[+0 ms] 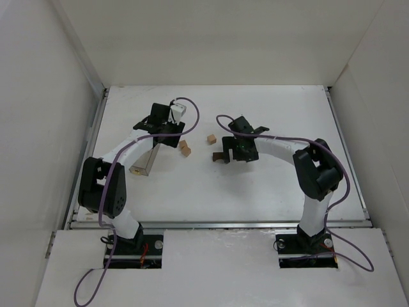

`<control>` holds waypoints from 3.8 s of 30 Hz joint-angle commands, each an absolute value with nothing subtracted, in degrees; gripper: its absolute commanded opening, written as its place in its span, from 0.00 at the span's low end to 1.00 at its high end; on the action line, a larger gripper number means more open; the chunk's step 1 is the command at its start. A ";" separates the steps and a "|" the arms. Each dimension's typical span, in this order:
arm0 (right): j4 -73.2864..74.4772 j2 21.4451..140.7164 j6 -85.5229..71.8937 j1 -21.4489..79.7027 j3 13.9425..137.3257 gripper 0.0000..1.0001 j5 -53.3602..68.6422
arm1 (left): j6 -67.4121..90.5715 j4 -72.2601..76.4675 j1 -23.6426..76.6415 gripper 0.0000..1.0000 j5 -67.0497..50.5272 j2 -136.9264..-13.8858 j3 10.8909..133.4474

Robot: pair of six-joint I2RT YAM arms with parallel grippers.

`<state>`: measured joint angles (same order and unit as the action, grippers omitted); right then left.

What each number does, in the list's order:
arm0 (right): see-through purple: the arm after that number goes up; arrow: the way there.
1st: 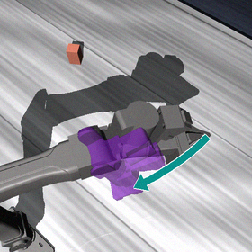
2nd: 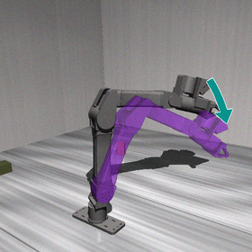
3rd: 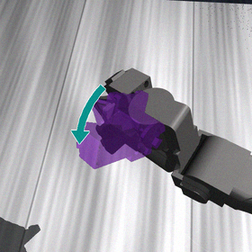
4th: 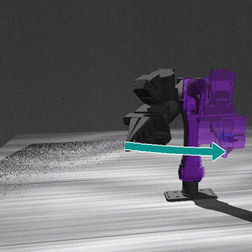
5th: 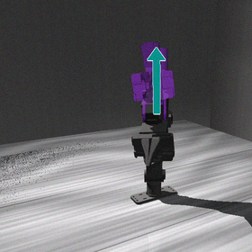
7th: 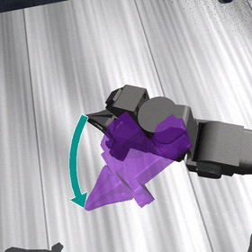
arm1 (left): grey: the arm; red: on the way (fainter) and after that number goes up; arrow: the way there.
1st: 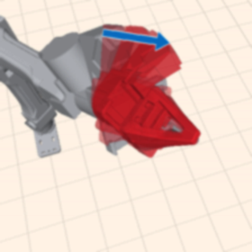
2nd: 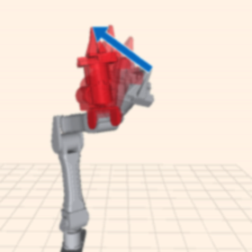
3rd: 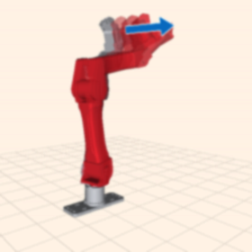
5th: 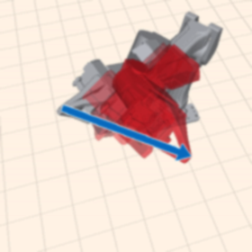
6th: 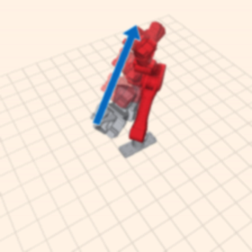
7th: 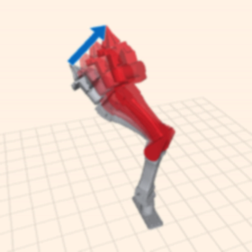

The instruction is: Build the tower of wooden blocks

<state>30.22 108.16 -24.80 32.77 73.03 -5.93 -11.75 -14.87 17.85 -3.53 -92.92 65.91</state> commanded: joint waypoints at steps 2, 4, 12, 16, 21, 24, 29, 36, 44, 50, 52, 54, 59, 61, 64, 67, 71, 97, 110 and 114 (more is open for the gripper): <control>28.39 105.05 -21.02 34.19 73.48 0.97 -3.00 | -12.56 -14.15 17.49 0.50 -4.21 -93.51 68.02; 26.20 102.84 -19.52 34.71 71.21 0.97 -1.15 | -13.18 -15.38 17.49 0.49 -5.53 -94.13 69.08; 22.06 92.99 -17.23 34.19 69.60 0.99 2.72 | -9.50 -19.50 18.54 0.49 -6.69 -102.73 78.83; 23.20 93.51 -17.23 34.19 71.37 0.99 2.72 | -6.69 -21.80 19.77 0.49 -6.68 -109.23 85.41; 23.20 92.91 -17.23 34.19 70.23 0.99 2.72 | -10.09 -21.71 21.80 0.50 -4.39 -110.30 86.04; 23.20 92.29 -17.75 34.19 69.00 0.99 2.12 | -13.87 -22.49 21.80 0.50 -5.19 -110.30 85.52; 23.20 91.76 -17.75 34.19 67.86 0.99 2.11 | -18.37 -23.82 21.27 0.48 -3.08 -110.30 84.02; 22.68 91.76 -17.75 34.19 68.90 0.99 2.64 | -19.86 -23.82 21.27 0.47 -2.29 -109.25 79.54; 23.29 91.76 -17.23 34.19 68.91 0.99 2.64 | -21.61 -25.48 21.27 0.47 -5.35 -108.55 78.49; 23.29 91.76 -17.23 34.19 68.91 0.99 2.64 | -24.70 -25.49 21.27 0.47 -9.05 -104.33 76.55; 23.29 91.76 -17.23 34.19 68.91 0.99 2.64 | -25.92 -25.49 21.27 0.47 -9.05 -103.80 76.03; 23.29 91.76 -17.23 34.19 68.91 0.99 2.64 | -25.93 -25.49 21.27 0.47 -9.05 -103.80 76.03; 23.29 91.76 -16.70 34.19 68.91 0.99 2.64 | -27.68 -26.02 21.27 0.47 -10.80 -103.19 74.97; 23.29 91.76 -16.70 34.19 68.91 0.99 2.64 | -28.29 -26.02 21.27 0.47 -10.81 -103.18 74.36; 23.29 91.76 -16.70 34.19 68.91 0.99 2.64 | -30.49 -26.54 21.27 0.46 -10.81 -102.66 73.74; 23.29 91.76 -16.70 34.19 68.91 0.99 2.64 | -31.90 -25.93 21.27 0.45 -8.80 -103.35 73.21; 23.29 92.29 -16.70 34.19 69.43 0.99 2.64 | -31.90 -26.54 21.27 0.39 -7.56 -107.13 76.19; 23.29 92.29 -16.17 34.19 68.38 0.99 2.64 | -34.63 -27.07 21.80 0.07 -13.54 -110.13 79.19; 22.59 84.12 -15.12 23.56 65.30 0.99 3.69 | -34.10 -30.67 23.11 0.00 -12.65 -107.67 93.31; 22.59 83.50 -13.97 20.40 64.25 0.99 5.01 | -37.34 -35.85 27.41 0.00 -14.67 -108.19 99.91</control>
<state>24.75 85.06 -15.33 21.23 65.06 3.11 -34.28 -30.89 24.05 -11.77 -110.56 94.98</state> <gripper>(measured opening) 0.984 0.319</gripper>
